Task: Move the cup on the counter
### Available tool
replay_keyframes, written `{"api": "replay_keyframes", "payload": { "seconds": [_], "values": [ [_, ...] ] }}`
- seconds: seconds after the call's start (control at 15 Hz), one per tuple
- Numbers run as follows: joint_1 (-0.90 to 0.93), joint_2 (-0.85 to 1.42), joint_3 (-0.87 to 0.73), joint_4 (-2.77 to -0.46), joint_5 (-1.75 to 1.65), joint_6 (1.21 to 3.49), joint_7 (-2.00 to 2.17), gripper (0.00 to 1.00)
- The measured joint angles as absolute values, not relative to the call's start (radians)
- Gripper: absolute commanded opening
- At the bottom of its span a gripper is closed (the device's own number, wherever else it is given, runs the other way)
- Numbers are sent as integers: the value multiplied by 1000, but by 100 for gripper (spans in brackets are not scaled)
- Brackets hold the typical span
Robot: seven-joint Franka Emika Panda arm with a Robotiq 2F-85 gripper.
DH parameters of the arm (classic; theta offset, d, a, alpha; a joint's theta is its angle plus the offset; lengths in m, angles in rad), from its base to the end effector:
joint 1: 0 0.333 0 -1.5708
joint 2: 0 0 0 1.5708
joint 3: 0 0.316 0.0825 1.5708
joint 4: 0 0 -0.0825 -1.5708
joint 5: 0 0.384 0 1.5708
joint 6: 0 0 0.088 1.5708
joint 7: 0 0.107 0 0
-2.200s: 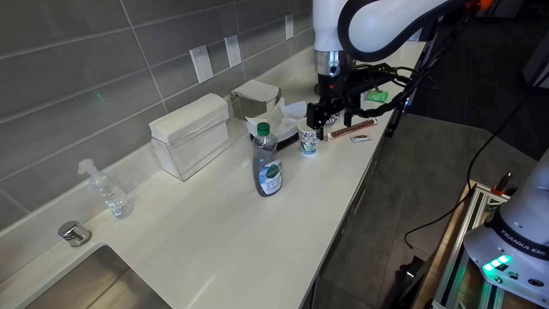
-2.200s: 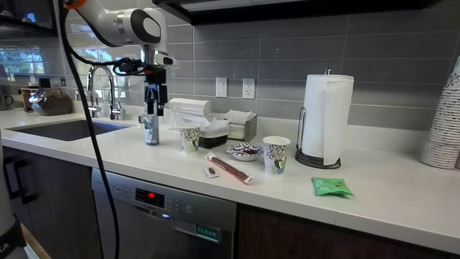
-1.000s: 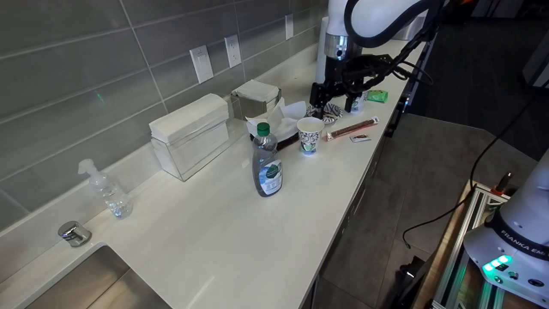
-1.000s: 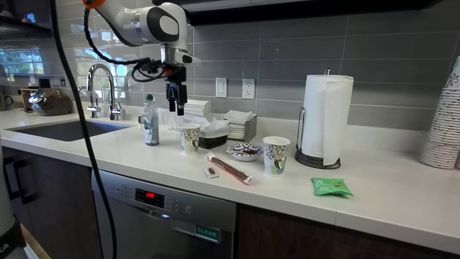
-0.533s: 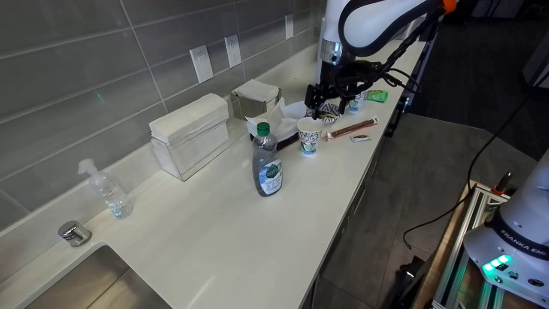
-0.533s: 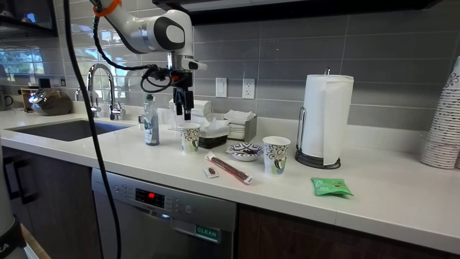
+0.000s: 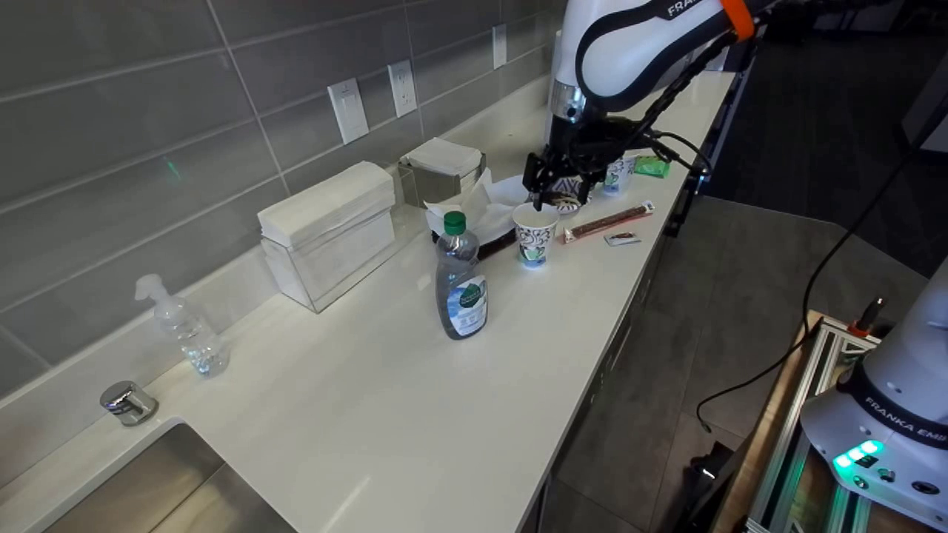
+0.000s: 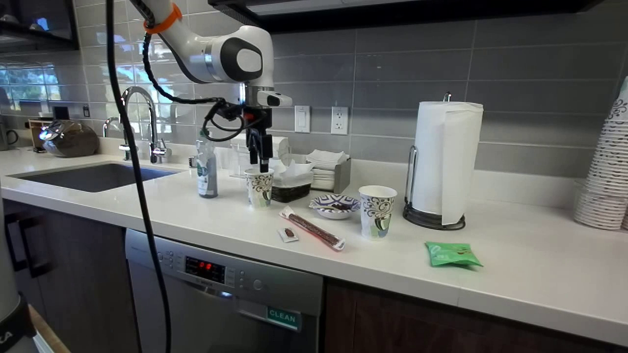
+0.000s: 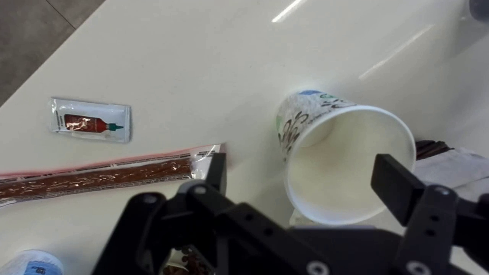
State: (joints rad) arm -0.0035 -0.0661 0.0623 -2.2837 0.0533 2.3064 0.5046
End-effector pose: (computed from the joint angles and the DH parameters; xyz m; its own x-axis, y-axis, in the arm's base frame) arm 0.5138 0.0315 0.3894 0.8846 -0.4628 0.0584 -0.4583 -0.8856 -0.0761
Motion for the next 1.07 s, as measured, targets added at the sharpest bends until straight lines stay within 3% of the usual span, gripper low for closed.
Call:
{"api": "replay_keyframes", "payload": {
  "seconds": [0.2, 0.47, 0.8, 0.87, 0.93, 1.07],
  "values": [
    [-3, -45, 55, -2283, 57, 2348, 493, 46],
    [-3, -21, 54, -2283, 57, 2385, 484, 33],
    [0, -7, 54, -2283, 57, 2406, 474, 27],
    [1, -7, 54, -2283, 57, 2406, 471, 21],
    [1, -7, 54, -2283, 57, 2406, 468, 6],
    [2, -7, 54, -2283, 57, 2406, 463, 0]
  ]
}}
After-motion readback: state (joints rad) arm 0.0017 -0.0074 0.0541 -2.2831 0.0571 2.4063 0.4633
